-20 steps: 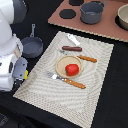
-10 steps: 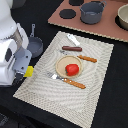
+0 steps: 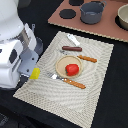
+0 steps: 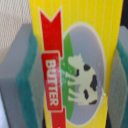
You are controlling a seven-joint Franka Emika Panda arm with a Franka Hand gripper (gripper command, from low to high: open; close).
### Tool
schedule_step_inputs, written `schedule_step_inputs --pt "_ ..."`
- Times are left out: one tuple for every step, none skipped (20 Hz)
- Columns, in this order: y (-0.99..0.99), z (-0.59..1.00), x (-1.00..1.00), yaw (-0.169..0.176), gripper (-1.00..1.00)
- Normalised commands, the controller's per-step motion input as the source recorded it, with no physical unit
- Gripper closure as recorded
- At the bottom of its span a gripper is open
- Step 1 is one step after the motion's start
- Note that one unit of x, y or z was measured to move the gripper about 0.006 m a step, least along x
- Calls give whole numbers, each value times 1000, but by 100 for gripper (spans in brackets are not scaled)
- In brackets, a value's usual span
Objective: Interact with the objects in diverse but meaningful ways.
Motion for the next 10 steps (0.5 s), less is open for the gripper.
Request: schedule_step_inputs --pt "-229 0 897 -79 100" --pt "-231 -6 886 -88 100" --pt "-223 -31 889 -92 100" --pt "-214 -46 894 -95 100" --pt "-209 -49 897 -94 100" --pt "-200 -63 900 -95 100" --pt "-163 -91 911 -91 100" --pt "-140 -97 931 -84 100" --pt "-117 -117 940 -79 100" --pt "-86 -160 943 -76 100"
